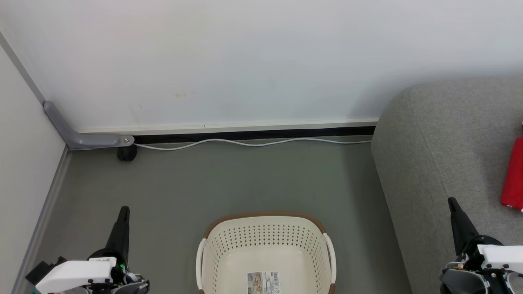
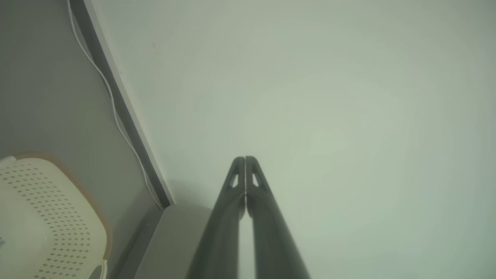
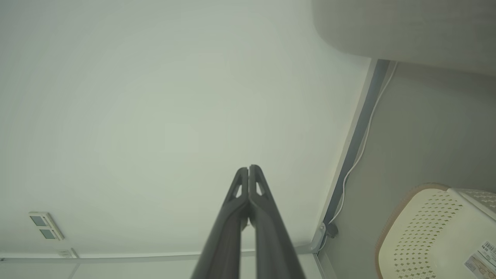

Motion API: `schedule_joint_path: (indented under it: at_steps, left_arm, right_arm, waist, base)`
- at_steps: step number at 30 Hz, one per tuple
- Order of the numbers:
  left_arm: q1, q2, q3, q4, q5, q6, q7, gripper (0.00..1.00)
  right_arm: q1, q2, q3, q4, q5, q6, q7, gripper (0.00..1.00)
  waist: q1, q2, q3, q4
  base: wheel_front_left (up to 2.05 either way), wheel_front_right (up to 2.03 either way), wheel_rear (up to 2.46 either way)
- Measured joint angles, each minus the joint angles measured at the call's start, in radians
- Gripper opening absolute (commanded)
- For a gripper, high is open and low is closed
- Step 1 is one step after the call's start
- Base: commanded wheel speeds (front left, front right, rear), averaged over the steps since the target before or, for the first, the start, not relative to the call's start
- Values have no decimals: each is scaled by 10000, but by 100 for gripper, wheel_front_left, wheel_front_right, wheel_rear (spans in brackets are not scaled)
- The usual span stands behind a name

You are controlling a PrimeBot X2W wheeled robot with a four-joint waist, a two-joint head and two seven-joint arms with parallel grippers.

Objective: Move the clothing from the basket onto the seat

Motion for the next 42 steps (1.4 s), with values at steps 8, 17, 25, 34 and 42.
schedule_joint_path:
  at_steps: [8, 17, 25, 34, 42]
  left_arm:
    - [-5, 0, 10, -19, -265, 0, 27, 0]
    - [-5, 0, 12, -21, -265, 0, 27, 0]
    - [-5, 2, 12, -21, -265, 0, 27, 0]
    - [-5, 2, 12, -23, -265, 0, 27, 0]
    - [-5, 2, 12, -23, -265, 0, 27, 0]
  right_arm:
    - [0, -4, -23, -29, 184, 0, 65, 0]
    - [0, -4, -25, -33, 184, 0, 65, 0]
    - [0, -4, -25, -35, 184, 0, 65, 0]
    - [0, -4, -25, -35, 184, 0, 65, 0]
    - [1, -4, -25, -35, 186, 0, 65, 0]
  waist:
    - [1, 0, -2, -5]
    - [0, 0, -2, -5]
    - [0, 0, -2, -5]
    - [0, 0, -2, -5]
    - [0, 0, -2, -5]
  base:
    - [0, 0, 0]
    - [0, 0, 0]
    - [0, 0, 0]
    - [0, 0, 0]
    - [0, 0, 0]
